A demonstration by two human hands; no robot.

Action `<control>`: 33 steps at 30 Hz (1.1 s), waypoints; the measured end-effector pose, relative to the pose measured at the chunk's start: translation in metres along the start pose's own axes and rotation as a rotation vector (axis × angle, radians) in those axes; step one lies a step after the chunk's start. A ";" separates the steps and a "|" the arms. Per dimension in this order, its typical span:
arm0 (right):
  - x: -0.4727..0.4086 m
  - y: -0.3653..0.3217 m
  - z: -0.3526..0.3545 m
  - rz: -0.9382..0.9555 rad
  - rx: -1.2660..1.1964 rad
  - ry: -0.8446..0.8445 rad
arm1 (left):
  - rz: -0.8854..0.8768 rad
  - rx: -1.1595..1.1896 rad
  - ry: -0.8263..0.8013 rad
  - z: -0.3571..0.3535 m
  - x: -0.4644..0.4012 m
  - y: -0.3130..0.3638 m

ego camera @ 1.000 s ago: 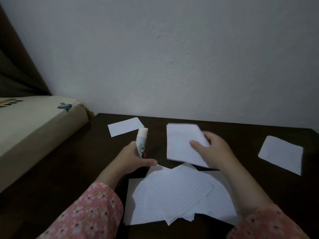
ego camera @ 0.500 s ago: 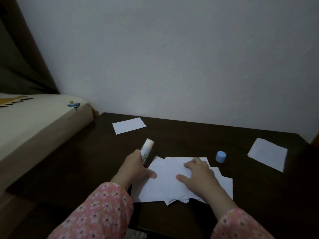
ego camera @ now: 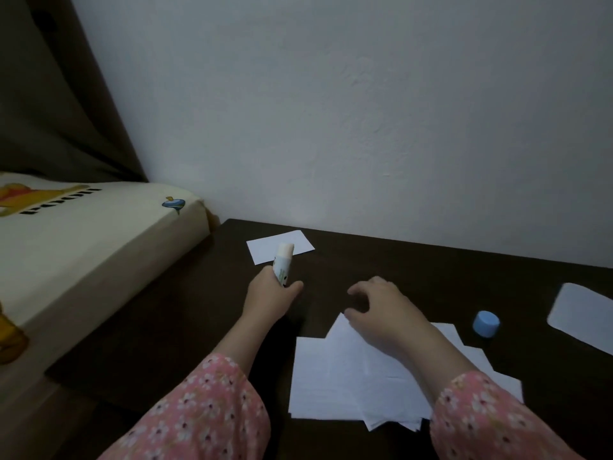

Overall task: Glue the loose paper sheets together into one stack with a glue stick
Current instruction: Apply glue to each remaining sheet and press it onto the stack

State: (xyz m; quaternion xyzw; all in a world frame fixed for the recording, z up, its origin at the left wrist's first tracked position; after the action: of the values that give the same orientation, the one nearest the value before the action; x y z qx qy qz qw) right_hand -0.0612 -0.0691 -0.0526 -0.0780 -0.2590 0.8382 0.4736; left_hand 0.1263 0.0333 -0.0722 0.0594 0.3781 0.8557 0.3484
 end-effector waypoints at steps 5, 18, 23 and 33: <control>-0.039 -0.029 -0.014 0.086 0.048 -0.051 | 0.023 -0.102 0.055 0.005 -0.053 -0.018; -0.085 -0.001 -0.050 0.028 0.276 -0.072 | -0.006 -0.384 0.035 0.003 -0.109 -0.032; -0.075 0.004 -0.052 0.067 0.218 -0.016 | -0.010 -0.269 -0.044 -0.003 -0.086 -0.022; -0.051 0.019 -0.039 0.054 0.100 0.118 | -0.057 -0.137 -0.192 -0.023 -0.029 0.007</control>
State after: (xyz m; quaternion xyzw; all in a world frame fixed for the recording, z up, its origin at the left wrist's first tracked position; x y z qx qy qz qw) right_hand -0.0340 -0.1054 -0.1012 -0.1106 -0.1864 0.8564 0.4687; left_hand 0.1357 -0.0027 -0.0794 0.1063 0.2850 0.8596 0.4106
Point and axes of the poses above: each hand's wrist, its own x-axis away from the middle knuckle, its own z-axis out of the back of the hand, y = z × x, the point moved 6 cm from there along -x, towards the middle knuckle, and after that the axes turned 12 degrees about -z, right-handed, at the moved point
